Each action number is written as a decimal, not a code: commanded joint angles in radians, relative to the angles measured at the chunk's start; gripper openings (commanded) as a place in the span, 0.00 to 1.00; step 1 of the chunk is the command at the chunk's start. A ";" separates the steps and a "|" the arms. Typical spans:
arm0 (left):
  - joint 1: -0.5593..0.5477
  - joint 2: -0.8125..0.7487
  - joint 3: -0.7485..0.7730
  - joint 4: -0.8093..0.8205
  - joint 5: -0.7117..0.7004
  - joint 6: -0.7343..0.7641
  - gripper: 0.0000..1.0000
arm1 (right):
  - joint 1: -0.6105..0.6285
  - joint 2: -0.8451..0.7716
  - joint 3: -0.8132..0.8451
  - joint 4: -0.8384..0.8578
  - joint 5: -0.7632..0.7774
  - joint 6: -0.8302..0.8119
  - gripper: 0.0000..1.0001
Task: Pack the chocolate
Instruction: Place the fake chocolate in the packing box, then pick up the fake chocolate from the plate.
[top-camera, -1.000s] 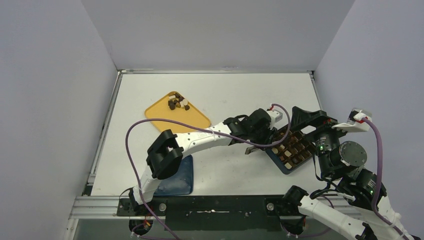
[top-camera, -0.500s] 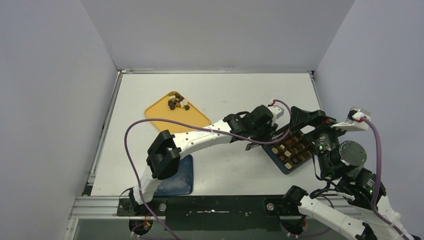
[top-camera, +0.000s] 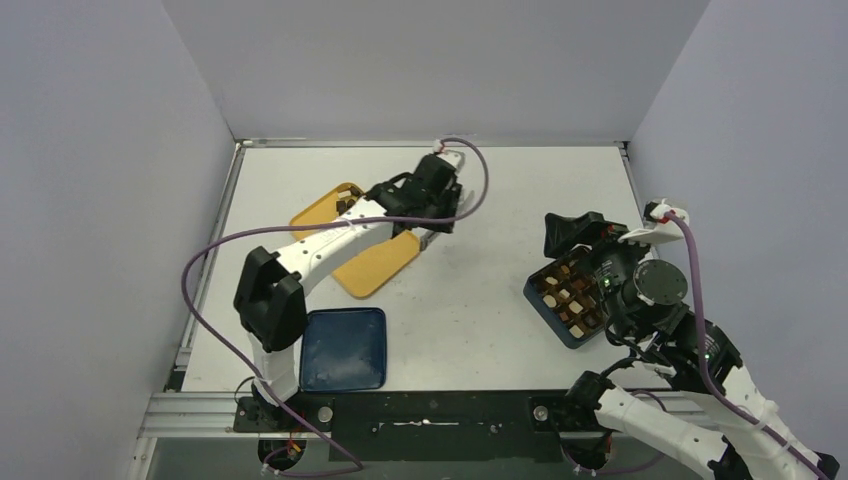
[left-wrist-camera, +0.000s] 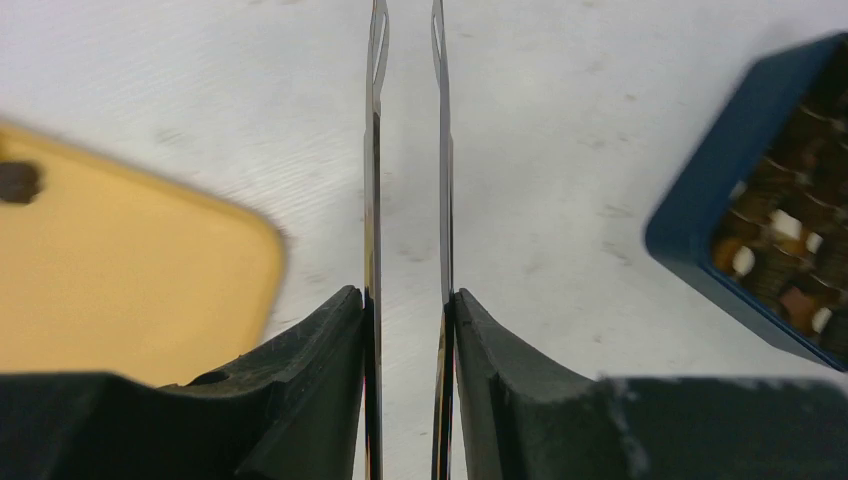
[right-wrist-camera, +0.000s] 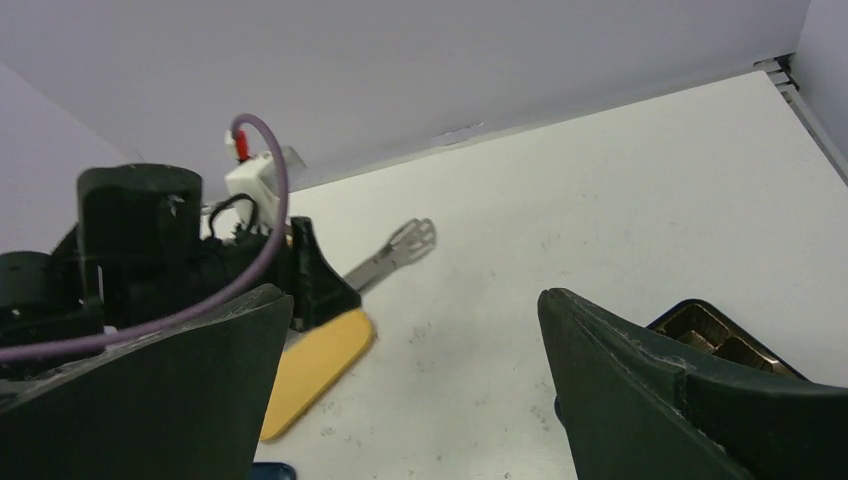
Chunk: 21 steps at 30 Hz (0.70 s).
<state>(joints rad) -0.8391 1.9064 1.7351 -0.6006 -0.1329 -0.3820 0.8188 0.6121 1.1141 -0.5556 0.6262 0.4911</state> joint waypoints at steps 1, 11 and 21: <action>0.144 -0.140 -0.093 0.000 -0.039 -0.011 0.33 | -0.001 0.037 -0.020 0.056 -0.055 0.003 1.00; 0.469 -0.196 -0.229 -0.010 -0.002 -0.014 0.34 | -0.003 0.097 -0.050 0.099 -0.085 -0.011 1.00; 0.555 -0.207 -0.230 -0.090 -0.068 0.016 0.35 | -0.002 0.150 -0.052 0.145 -0.105 -0.046 1.00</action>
<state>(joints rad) -0.3069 1.7416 1.4986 -0.6781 -0.1810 -0.3832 0.8188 0.7364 1.0580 -0.4694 0.5426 0.4709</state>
